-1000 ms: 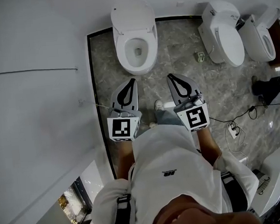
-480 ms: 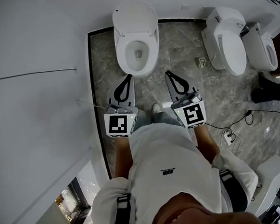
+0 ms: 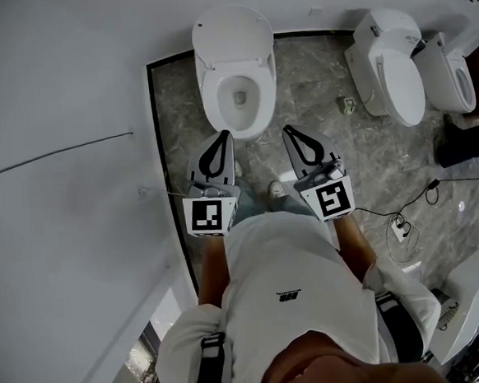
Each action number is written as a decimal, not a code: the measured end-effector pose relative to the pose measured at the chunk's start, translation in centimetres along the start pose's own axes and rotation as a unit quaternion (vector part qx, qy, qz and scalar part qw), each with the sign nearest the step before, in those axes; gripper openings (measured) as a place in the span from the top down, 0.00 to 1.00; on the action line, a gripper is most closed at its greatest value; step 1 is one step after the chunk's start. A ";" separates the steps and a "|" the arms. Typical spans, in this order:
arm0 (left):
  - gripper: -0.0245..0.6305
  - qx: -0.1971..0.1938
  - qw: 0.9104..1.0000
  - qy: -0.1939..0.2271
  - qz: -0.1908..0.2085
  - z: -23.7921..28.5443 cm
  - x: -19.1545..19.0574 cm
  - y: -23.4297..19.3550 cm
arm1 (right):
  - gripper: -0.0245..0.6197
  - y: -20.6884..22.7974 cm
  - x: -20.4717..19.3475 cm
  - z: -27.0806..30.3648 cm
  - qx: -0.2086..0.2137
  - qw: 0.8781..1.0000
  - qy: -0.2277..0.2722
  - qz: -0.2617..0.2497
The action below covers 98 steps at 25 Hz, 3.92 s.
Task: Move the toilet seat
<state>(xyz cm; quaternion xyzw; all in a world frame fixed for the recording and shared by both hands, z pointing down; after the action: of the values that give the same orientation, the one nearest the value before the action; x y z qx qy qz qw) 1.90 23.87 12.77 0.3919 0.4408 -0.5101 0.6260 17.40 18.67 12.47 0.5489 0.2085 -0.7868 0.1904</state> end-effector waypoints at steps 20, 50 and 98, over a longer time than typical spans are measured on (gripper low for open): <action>0.92 -0.119 0.993 -0.024 -0.012 6.6 -3.0 -10.1 | 0.91 -1.0 -0.2 10.1 -0.131 0.989 -0.058 0.033; 0.92 -0.128 0.989 -0.067 -0.018 15.2 -13.0 -13.2 | 0.91 0.4 -11.8 17.7 -0.156 0.971 -0.155 0.096; 0.91 -0.095 0.955 -0.265 -0.095 23.2 -41.2 -12.5 | 0.91 -1.1 -39.6 26.9 -0.118 0.922 -0.308 0.201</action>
<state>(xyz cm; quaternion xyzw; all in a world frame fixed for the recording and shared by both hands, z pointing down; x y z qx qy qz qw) -10.61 11.98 58.57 0.1383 0.3408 -0.6084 0.7032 8.58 7.96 58.35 0.2835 0.1164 -0.8318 0.4628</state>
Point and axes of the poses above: the fingertips, and each gripper's own axes: z forward along the fingers, y to its right, x out of its top, the point moved 5 cm from there along -z, backward along the fingers, and after that the axes turned 12 degrees about -y, right-handed, at the moved point
